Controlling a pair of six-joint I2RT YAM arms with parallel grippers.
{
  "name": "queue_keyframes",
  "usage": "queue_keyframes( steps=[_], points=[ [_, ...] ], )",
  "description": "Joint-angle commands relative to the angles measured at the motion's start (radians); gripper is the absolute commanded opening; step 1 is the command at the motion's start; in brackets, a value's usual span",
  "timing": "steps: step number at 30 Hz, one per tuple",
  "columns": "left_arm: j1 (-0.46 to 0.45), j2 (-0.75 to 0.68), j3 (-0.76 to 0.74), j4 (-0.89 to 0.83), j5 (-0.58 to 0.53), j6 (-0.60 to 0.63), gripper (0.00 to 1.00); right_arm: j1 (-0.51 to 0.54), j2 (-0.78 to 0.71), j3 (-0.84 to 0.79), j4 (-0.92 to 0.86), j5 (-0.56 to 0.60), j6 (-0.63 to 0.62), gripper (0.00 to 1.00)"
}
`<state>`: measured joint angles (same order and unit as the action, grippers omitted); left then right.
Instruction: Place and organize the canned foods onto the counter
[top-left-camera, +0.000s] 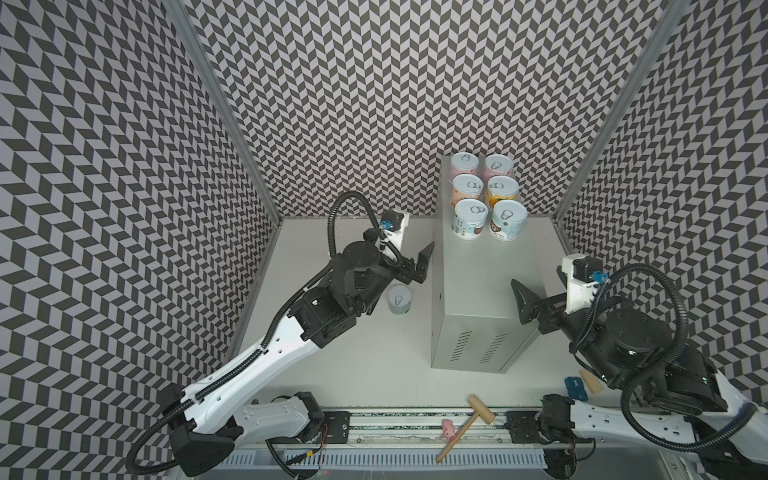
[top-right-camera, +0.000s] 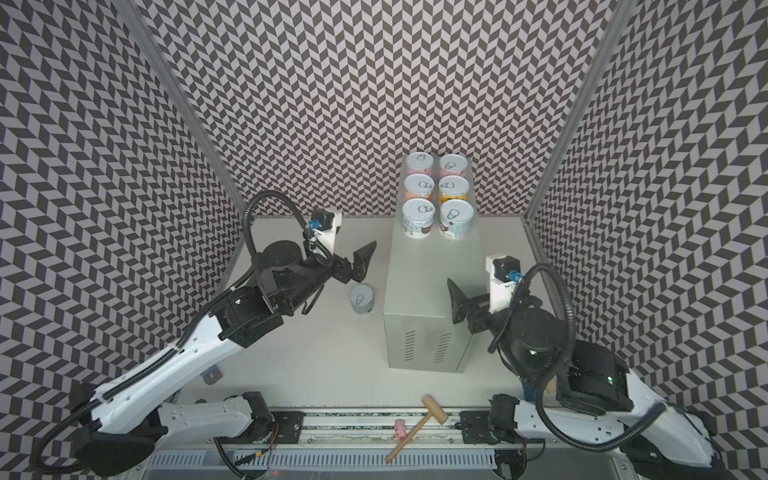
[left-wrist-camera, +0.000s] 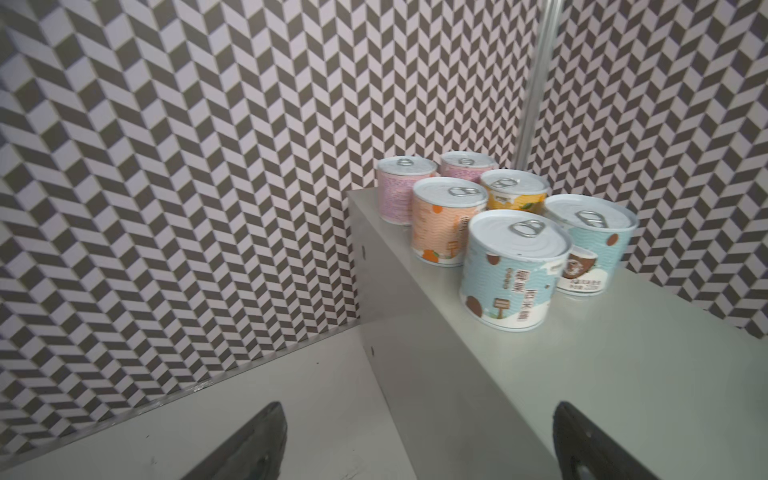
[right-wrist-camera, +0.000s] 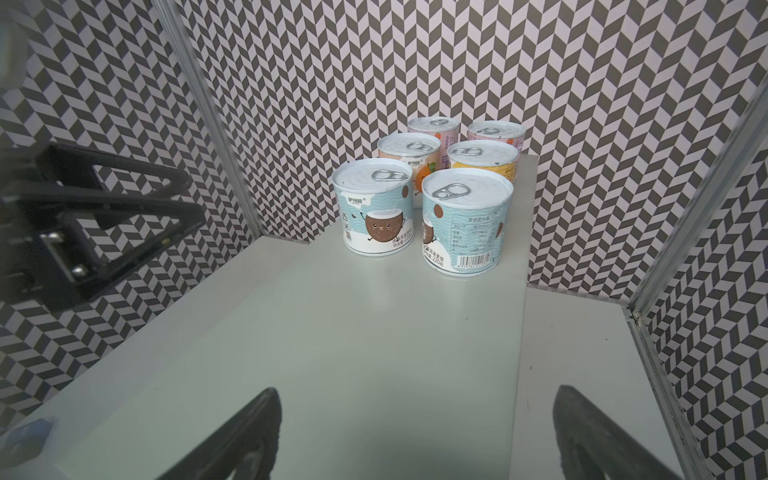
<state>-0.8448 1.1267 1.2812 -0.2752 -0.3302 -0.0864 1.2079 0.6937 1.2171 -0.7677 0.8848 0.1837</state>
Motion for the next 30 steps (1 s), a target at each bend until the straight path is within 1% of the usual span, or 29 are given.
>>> queue_keyframes(
  steps=[1, 3, 7, 13, 17, 21, 27, 30],
  points=[
    [0.072, -0.001, -0.015, -0.178, -0.034, -0.085, 1.00, 0.002, 0.019, -0.011, 0.069, -0.040, -0.015, 0.99],
    [0.112, 0.002, -0.033, -0.206, -0.014, -0.108, 1.00, 0.002, 0.031, -0.017, 0.079, -0.087, -0.023, 0.99],
    [0.170, 0.017, -0.090, -0.218, 0.046, -0.163, 1.00, 0.003, 0.100, 0.011, 0.051, -0.234, -0.044, 0.99],
    [0.210, 0.079, -0.151, -0.220, 0.144, -0.224, 1.00, 0.002, 0.293, 0.200, -0.143, -0.429, -0.061, 0.99],
    [0.214, 0.150, -0.186, -0.214, 0.200, -0.268, 1.00, 0.003, 0.364, 0.298, -0.211, -0.541, -0.091, 0.99],
    [0.216, 0.235, -0.204, -0.213, 0.229, -0.303, 1.00, 0.004, 0.427, 0.384, -0.290, -0.617, -0.120, 0.99],
    [0.210, 0.320, -0.256, -0.148, 0.263, -0.341, 1.00, 0.006, 0.454, 0.492, -0.320, -0.705, -0.157, 0.99],
    [0.207, 0.373, -0.266, -0.137, 0.258, -0.352, 1.00, 0.006, 0.466, 0.536, -0.374, -0.709, -0.166, 0.99]
  ],
)
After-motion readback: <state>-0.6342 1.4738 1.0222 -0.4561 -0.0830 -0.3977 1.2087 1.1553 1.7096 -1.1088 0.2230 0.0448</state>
